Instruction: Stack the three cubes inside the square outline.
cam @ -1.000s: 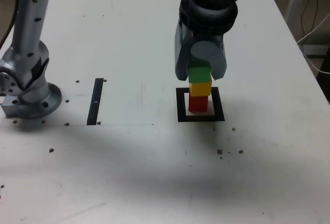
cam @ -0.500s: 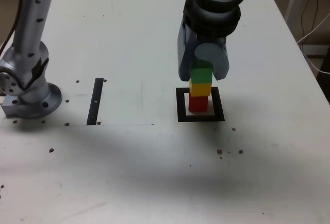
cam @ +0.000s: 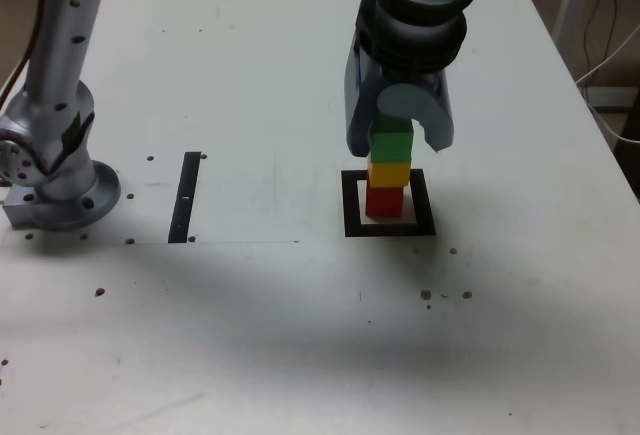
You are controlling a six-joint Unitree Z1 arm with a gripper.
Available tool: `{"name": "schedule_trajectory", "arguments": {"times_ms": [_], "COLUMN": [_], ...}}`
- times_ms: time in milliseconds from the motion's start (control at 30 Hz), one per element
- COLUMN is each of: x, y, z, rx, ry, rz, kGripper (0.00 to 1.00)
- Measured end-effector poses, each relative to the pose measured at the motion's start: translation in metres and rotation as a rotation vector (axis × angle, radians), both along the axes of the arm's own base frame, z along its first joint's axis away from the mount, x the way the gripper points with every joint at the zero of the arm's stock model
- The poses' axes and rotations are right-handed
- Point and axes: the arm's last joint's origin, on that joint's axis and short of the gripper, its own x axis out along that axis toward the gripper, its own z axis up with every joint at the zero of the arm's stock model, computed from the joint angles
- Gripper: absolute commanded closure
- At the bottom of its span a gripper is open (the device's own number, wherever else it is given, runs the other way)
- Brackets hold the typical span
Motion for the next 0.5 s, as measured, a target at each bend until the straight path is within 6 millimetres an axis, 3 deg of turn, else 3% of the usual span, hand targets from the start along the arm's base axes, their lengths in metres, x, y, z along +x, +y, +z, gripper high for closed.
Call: {"name": "schedule_trajectory", "arguments": {"times_ms": [200, 500], "x": [-0.005, -0.040], "y": [0.002, 0.010], "z": [0.005, 0.036], "rx": [0.013, 0.026], "ry": [-0.004, -0.031], "rz": [-0.003, -0.003], "kGripper": [0.01, 0.00]}}
